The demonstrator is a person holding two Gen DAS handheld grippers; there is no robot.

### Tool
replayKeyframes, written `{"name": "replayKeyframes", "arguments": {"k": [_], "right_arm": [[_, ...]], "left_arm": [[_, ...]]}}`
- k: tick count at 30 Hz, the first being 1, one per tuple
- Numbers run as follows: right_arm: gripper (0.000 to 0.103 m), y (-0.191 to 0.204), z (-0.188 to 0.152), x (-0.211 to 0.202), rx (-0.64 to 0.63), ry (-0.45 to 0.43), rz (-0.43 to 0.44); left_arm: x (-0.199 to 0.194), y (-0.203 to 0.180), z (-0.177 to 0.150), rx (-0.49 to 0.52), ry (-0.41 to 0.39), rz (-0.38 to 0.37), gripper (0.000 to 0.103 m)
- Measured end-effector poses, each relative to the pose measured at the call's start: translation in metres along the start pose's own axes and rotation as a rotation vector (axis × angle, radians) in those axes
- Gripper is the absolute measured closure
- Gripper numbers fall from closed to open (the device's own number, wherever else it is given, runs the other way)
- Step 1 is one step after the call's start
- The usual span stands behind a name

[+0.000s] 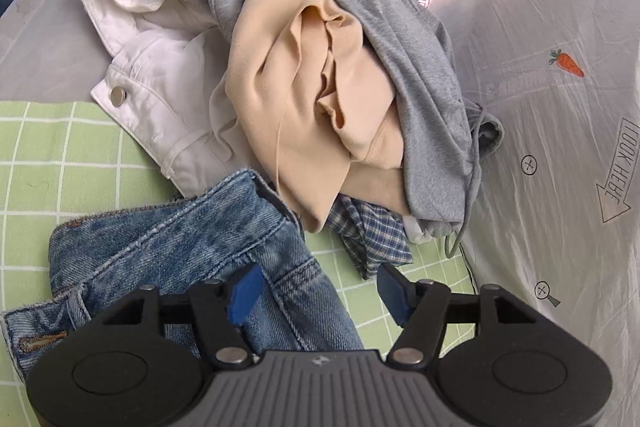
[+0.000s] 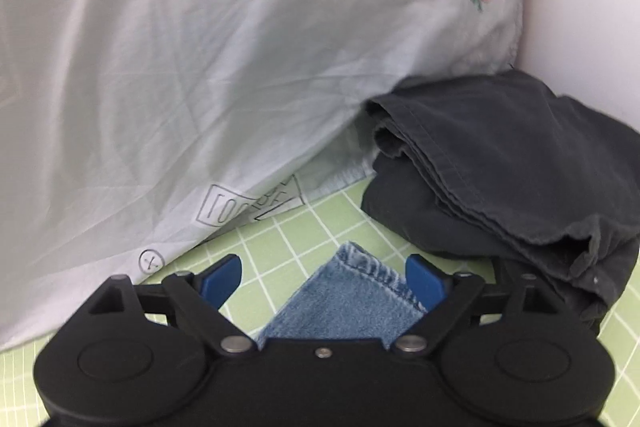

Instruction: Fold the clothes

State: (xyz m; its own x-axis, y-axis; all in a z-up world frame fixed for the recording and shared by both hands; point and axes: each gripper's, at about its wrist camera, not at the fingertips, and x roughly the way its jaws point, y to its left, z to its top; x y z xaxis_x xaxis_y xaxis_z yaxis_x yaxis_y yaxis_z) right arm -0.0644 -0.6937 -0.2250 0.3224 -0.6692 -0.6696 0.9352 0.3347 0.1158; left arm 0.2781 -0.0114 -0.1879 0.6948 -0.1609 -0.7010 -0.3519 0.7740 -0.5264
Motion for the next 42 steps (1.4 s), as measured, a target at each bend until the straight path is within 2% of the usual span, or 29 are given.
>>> {"name": "replayKeyframes", "arguments": {"k": [3, 7, 9, 12, 16, 18, 20, 23, 24, 26, 29, 33, 34, 38, 42], "right_arm": [[0.000, 0.011, -0.020, -0.024, -0.147, -0.005, 0.017], [0.000, 0.036, -0.059, -0.054, -0.303, -0.013, 0.059], [0.000, 0.048, -0.080, -0.067, -0.337, -0.003, 0.091], [0.000, 0.067, -0.111, -0.084, -0.387, 0.027, 0.172], [0.000, 0.094, -0.149, -0.097, -0.523, 0.061, 0.273], [0.000, 0.107, -0.163, -0.095, -0.580, 0.083, 0.300], [0.000, 0.116, -0.171, -0.090, -0.608, 0.099, 0.306], [0.000, 0.121, -0.172, -0.075, -0.599, 0.128, 0.308], [0.000, 0.121, -0.171, -0.068, -0.584, 0.143, 0.311], [0.000, 0.119, -0.166, -0.056, -0.540, 0.162, 0.330], [0.000, 0.120, -0.158, -0.042, -0.501, 0.148, 0.340], [0.000, 0.125, -0.147, -0.026, -0.481, 0.125, 0.352], [0.000, 0.126, -0.145, -0.023, -0.473, 0.123, 0.347], [0.000, 0.117, -0.138, -0.029, -0.426, 0.099, 0.250], [0.000, 0.080, -0.140, -0.057, -0.348, 0.060, 0.181]], "left_arm": [[-0.022, -0.013, -0.011, 0.162, -0.073, -0.014, 0.014], [-0.042, -0.031, -0.037, 0.385, -0.080, -0.036, 0.011], [-0.051, -0.039, -0.056, 0.504, -0.063, -0.050, 0.010], [-0.061, -0.059, -0.097, 0.779, 0.004, -0.186, 0.010], [-0.062, -0.099, -0.167, 1.144, 0.152, -0.360, 0.008], [-0.057, -0.113, -0.204, 1.308, 0.203, -0.410, 0.008], [-0.048, -0.120, -0.230, 1.381, 0.205, -0.419, 0.008], [-0.021, -0.127, -0.246, 1.337, 0.283, -0.405, 0.008], [-0.009, -0.129, -0.247, 1.308, 0.321, -0.387, 0.008], [0.010, -0.130, -0.245, 1.257, 0.342, -0.332, 0.008], [0.029, -0.128, -0.235, 1.186, 0.327, -0.285, 0.008], [0.039, -0.130, -0.233, 1.193, 0.280, -0.248, 0.007], [0.041, -0.130, -0.234, 1.198, 0.272, -0.248, 0.004], [0.044, -0.130, -0.237, 1.213, 0.258, -0.263, 0.000], [0.042, -0.129, -0.238, 1.218, 0.255, -0.265, 0.000]]}}
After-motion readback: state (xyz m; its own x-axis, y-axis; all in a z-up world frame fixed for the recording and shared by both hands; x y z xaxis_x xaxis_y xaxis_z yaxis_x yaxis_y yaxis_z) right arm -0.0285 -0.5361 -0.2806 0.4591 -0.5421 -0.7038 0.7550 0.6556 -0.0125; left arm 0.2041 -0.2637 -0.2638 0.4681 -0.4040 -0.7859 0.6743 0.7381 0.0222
